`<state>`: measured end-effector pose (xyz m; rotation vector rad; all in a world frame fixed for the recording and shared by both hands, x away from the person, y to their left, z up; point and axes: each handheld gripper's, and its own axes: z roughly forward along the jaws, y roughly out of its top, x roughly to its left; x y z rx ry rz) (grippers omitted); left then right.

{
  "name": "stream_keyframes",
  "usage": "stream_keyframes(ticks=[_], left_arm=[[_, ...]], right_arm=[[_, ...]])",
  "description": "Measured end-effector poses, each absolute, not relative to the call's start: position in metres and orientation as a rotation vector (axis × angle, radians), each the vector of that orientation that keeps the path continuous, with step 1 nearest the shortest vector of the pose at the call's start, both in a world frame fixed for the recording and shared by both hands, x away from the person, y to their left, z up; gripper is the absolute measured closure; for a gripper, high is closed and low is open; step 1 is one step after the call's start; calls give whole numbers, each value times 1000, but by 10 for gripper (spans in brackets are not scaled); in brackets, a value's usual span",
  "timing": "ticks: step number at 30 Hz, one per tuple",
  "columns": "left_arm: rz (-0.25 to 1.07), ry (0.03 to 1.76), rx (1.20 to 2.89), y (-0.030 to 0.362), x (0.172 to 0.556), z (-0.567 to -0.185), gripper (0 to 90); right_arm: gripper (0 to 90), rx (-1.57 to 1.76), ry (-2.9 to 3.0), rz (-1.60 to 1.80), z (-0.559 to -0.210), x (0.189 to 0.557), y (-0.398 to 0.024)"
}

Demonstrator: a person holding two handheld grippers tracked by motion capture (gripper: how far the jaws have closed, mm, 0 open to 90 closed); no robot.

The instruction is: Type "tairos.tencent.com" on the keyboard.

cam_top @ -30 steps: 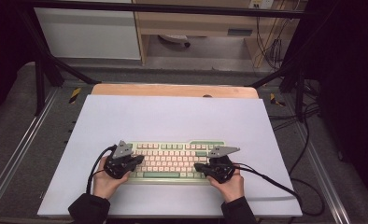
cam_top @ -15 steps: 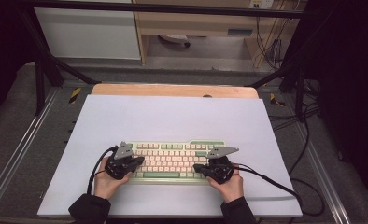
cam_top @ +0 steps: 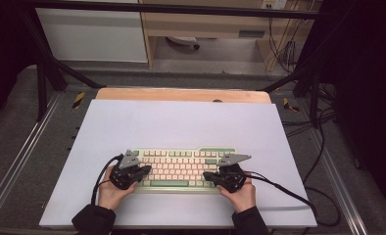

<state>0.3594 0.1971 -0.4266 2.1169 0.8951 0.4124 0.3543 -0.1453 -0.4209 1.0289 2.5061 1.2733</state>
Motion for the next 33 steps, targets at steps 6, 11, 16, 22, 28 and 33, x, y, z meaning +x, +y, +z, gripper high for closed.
stream_keyframes(ticks=[6, 11, 16, 22, 28, 33], left_arm=[[413, 895, 2092, 204, 354, -421, 898], [415, 894, 2079, 210, 352, -419, 898], [414, 899, 2078, 213, 351, -419, 897], [408, 899, 2077, 215, 351, -419, 897], [405, 903, 2073, 216, 351, -419, 898], [407, 902, 2071, 216, 350, -419, 897]], right_arm=[[900, 1035, 2506, 1274, -420, 354, -146], [900, 1040, 2501, 1281, -419, 354, -145], [900, 1040, 2497, 1291, -418, 355, -145], [900, 1031, 2503, 1293, -416, 356, -140], [900, 1020, 2514, 1288, -414, 359, -131], [900, 1009, 2521, 1292, -412, 364, -121]])
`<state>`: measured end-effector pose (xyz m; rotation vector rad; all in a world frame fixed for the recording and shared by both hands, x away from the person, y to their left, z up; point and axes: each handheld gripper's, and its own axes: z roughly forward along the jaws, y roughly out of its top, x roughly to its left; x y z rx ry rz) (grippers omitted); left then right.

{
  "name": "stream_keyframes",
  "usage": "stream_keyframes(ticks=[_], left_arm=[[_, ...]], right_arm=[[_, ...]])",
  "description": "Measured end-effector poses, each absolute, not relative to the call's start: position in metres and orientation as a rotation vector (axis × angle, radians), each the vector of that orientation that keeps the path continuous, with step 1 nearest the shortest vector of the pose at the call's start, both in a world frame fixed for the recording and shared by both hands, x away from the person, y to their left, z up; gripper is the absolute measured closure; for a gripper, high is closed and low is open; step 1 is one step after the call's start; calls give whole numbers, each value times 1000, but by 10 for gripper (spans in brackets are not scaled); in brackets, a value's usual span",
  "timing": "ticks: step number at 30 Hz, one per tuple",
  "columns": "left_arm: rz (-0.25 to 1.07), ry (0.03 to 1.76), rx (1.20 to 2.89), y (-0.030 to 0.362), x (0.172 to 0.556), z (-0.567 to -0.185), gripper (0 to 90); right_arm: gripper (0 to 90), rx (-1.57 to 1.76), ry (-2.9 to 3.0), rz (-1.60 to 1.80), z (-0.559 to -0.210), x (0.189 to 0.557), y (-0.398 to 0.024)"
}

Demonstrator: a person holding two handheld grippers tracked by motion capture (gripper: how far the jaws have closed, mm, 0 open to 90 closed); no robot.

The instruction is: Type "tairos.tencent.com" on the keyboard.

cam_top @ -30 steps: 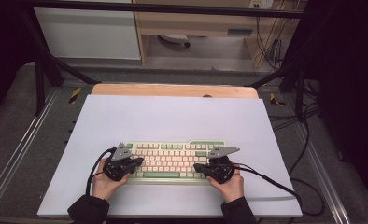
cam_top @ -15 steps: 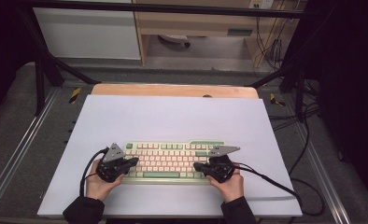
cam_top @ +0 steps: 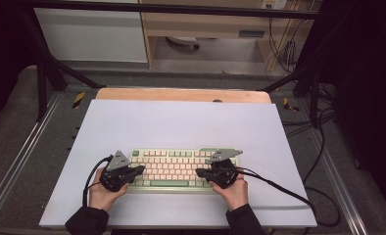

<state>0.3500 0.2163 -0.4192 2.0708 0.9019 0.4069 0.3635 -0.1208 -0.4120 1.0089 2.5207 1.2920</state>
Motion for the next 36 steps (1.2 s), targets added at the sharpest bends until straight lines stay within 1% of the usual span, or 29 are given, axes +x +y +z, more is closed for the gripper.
stream_keyframes(ticks=[9, 36], left_arm=[[404, 905, 2071, 217, 351, -420, 897], [400, 904, 2078, 216, 351, -422, 897]], right_arm=[[900, 1001, 2532, 1280, -417, 368, -109], [900, 979, 2566, 1228, -429, 366, -105]])
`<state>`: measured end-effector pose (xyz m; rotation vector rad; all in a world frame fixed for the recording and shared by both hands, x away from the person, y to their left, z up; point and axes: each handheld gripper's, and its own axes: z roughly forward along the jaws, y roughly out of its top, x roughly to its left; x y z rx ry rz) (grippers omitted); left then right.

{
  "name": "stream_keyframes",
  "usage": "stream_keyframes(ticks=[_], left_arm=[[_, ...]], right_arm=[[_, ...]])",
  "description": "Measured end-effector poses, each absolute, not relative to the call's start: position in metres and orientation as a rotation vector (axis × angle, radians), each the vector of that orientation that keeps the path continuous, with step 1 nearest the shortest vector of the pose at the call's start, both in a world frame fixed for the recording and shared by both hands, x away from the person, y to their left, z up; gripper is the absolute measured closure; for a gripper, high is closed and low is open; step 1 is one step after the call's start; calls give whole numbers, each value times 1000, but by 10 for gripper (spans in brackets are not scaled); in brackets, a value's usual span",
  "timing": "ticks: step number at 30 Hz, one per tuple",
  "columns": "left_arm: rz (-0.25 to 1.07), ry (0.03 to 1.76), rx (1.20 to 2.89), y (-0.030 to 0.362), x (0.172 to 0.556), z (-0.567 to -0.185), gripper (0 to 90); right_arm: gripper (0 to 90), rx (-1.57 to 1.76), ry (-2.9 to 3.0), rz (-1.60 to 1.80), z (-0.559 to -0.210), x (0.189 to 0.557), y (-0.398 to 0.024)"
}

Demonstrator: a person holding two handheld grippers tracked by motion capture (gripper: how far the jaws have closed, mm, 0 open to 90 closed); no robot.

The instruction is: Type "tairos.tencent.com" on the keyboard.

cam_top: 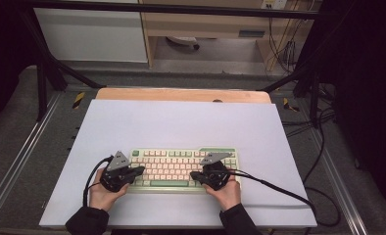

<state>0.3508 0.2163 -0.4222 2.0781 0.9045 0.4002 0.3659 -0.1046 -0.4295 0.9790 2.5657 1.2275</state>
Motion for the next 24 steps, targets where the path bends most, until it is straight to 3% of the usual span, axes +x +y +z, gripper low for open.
stream_keyframes(ticks=[24], left_arm=[[400, 903, 2077, 215, 350, -420, 897]], right_arm=[[900, 993, 2535, 1250, -416, 362, -122]])
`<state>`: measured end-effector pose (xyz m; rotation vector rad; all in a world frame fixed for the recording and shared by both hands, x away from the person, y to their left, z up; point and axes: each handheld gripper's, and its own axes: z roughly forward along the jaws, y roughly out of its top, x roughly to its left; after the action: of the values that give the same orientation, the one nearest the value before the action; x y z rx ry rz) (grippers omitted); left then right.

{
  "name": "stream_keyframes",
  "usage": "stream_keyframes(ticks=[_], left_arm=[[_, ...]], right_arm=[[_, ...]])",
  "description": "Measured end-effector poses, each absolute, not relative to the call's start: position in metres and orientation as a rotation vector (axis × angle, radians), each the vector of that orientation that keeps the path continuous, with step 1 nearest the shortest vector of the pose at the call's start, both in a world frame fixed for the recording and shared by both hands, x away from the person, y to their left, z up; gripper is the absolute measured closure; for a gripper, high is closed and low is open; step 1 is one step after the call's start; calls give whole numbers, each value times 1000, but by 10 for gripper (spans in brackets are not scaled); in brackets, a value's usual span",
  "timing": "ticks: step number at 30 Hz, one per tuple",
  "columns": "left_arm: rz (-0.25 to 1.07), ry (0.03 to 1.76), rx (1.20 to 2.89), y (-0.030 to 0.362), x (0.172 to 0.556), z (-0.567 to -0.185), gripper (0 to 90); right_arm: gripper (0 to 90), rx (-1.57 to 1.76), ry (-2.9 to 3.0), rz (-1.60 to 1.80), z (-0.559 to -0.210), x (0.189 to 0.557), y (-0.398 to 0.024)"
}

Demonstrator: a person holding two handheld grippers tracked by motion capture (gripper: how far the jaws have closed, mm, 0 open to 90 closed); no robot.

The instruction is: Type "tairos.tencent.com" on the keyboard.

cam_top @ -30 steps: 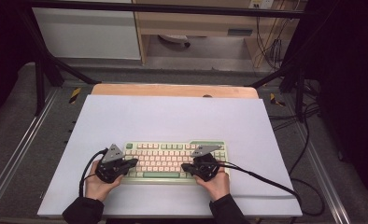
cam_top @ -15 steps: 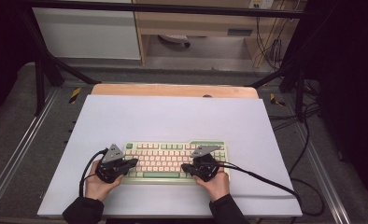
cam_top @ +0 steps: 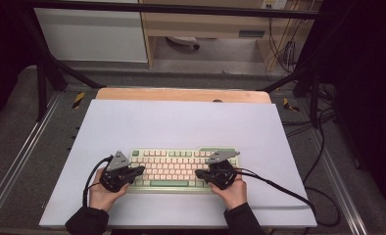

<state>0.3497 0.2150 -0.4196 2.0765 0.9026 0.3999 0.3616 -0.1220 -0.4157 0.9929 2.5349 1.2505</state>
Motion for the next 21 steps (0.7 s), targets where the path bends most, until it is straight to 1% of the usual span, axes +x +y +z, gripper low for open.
stream_keyframes(ticks=[21], left_arm=[[410, 877, 2089, 193, 354, -410, 897]], right_arm=[[900, 1035, 2517, 1267, -419, 355, -143]])
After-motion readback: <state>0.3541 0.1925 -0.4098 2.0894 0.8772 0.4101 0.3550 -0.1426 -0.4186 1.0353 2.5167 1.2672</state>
